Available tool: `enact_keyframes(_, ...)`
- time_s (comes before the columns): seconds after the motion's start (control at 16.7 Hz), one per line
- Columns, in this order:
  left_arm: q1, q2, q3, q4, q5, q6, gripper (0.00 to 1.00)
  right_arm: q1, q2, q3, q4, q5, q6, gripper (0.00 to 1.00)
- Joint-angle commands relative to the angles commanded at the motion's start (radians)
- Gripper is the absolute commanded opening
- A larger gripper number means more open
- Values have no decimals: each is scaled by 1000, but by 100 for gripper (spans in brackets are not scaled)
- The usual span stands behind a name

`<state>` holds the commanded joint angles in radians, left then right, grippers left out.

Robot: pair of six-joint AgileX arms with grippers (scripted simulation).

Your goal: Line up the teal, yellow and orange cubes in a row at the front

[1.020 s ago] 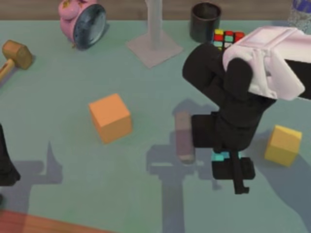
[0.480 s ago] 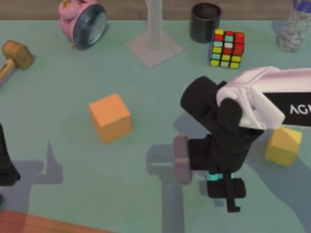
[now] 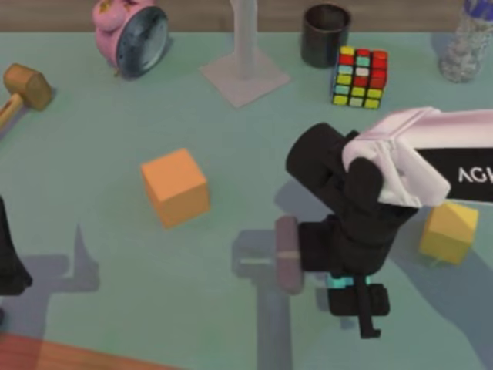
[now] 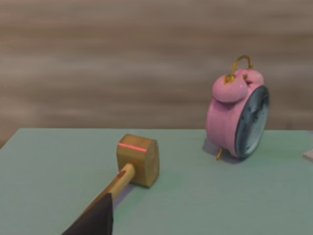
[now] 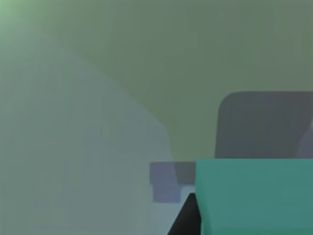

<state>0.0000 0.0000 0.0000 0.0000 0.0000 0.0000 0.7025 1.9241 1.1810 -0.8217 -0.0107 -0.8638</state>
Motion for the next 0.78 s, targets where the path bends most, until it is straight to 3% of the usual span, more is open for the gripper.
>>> enact_keyframes(0.54, 0, 0, 0, 0, 0, 0, 100, 0, 0, 0, 0, 0, 0, 98)
enact_keyframes(0.78, 0, 0, 0, 0, 0, 0, 100, 0, 0, 0, 0, 0, 0, 100)
